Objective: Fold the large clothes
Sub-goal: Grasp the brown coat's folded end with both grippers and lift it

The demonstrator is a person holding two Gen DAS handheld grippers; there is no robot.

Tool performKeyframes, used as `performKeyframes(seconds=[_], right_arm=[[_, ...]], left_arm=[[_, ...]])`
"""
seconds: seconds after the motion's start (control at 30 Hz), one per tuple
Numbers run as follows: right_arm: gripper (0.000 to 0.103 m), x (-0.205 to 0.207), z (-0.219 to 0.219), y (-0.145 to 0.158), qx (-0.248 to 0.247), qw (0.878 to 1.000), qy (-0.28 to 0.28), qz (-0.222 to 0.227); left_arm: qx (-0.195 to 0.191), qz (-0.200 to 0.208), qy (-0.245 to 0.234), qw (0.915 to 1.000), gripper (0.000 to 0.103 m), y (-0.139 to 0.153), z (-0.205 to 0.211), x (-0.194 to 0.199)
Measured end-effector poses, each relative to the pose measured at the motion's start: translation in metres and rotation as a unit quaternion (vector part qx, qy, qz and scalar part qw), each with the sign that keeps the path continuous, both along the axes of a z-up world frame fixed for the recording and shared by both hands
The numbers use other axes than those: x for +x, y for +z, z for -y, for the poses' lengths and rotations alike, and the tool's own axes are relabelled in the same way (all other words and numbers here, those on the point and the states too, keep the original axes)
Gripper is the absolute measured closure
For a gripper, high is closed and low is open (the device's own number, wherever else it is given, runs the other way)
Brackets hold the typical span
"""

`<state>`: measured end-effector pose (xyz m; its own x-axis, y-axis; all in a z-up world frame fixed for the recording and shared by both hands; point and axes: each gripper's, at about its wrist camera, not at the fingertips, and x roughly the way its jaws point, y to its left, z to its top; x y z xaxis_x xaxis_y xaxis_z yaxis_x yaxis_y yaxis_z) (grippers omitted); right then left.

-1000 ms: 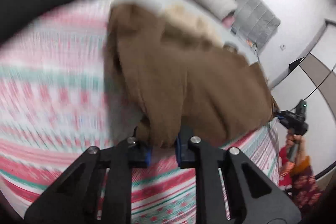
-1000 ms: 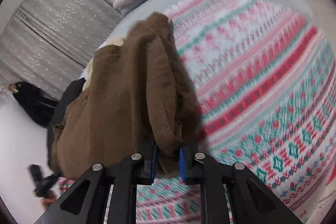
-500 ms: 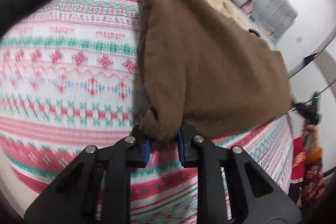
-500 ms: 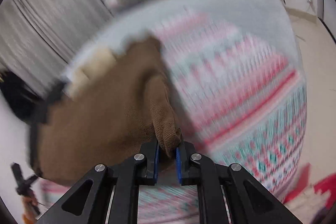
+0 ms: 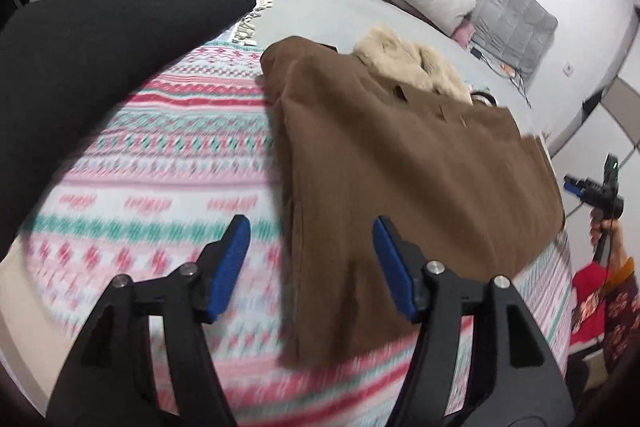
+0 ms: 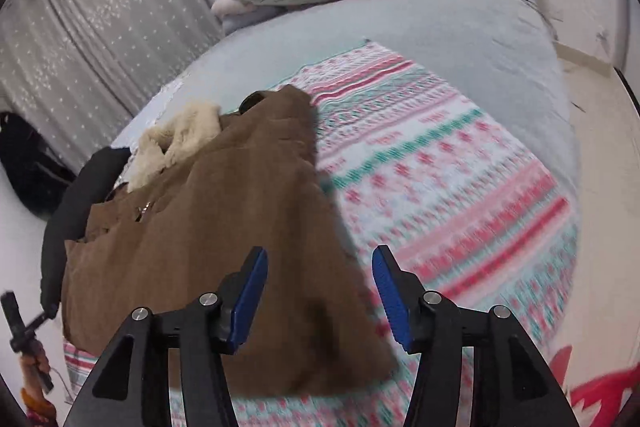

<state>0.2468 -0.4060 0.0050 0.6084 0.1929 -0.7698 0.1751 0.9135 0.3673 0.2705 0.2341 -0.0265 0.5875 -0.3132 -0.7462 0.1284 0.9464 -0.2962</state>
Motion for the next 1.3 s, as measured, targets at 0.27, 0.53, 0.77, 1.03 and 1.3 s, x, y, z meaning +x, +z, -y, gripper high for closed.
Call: performKeyframes(seconds=[0.27,0.53,0.77,1.03,1.3], right_arm=[[0.048,0.083,0.002,-0.046,0.088,0.995,-0.031,-0.045],[0.093,0.062,-0.037,-0.011,0.017,0.999,-0.015,0.024],[0.094,0.060,-0.043,0.065,-0.020,0.992,-0.032,0.120],[0.091,0.141,-0.030,0.042,0.007,0.993,-0.070,0.093],[0.038,0.146,-0.005,-0.031,0.086,0.994,-0.062,-0.020]], left_arm=[[-0.068,-0.030,0.039,0.9965,0.056,-0.010,-0.001,0.080],[-0.028,0.049,0.028,0.9980,0.097,0.042,0.028,0.053],[-0.008,0.142,0.047,0.9887,0.097,0.104,0.032,0.064],[0.028,0.100,0.143,0.9843,0.097,0.045,0.022,0.151],[0.003,0.018,0.099,0.9949,0.030,0.010,0.001,0.150]])
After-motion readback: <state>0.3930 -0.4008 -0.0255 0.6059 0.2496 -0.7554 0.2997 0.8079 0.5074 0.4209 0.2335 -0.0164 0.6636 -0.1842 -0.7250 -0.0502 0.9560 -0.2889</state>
